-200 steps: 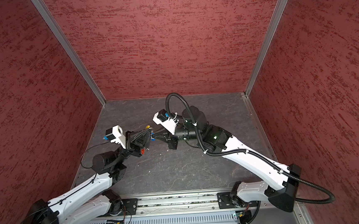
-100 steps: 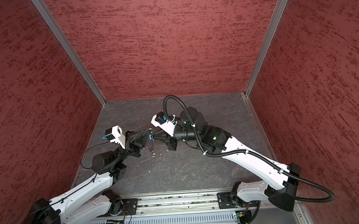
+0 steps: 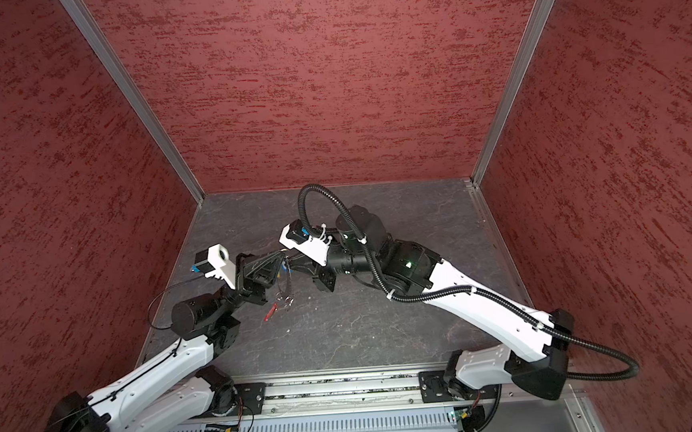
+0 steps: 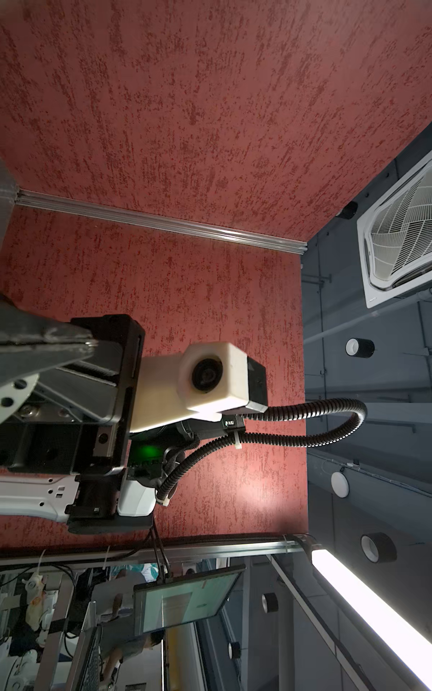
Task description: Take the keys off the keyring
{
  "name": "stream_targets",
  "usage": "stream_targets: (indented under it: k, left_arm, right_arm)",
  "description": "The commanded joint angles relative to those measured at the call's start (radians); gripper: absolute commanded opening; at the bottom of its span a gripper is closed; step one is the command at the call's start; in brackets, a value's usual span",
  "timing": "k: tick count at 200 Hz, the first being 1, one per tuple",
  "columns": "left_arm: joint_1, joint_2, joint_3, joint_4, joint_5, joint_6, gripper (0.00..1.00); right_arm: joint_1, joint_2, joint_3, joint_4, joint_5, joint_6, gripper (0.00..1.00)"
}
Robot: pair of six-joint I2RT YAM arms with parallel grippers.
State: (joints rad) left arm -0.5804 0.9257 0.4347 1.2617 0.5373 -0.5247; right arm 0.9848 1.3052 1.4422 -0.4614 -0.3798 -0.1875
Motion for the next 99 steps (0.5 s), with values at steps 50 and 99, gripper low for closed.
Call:
stream_targets:
  k: [50,99]
  left_arm:
    - [-0.007,-0.153,0.024,-0.403,-0.008,0.075,0.00]
    - [-0.018,-0.215,0.061,-0.518,-0.014,0.112,0.00]
  right_arm:
    - [0.000,-0.090,-0.118,0.157,-0.009,0.043,0.00]
    - [-0.030,-0.134,-0.170,0.180,-0.062,0.072,0.00]
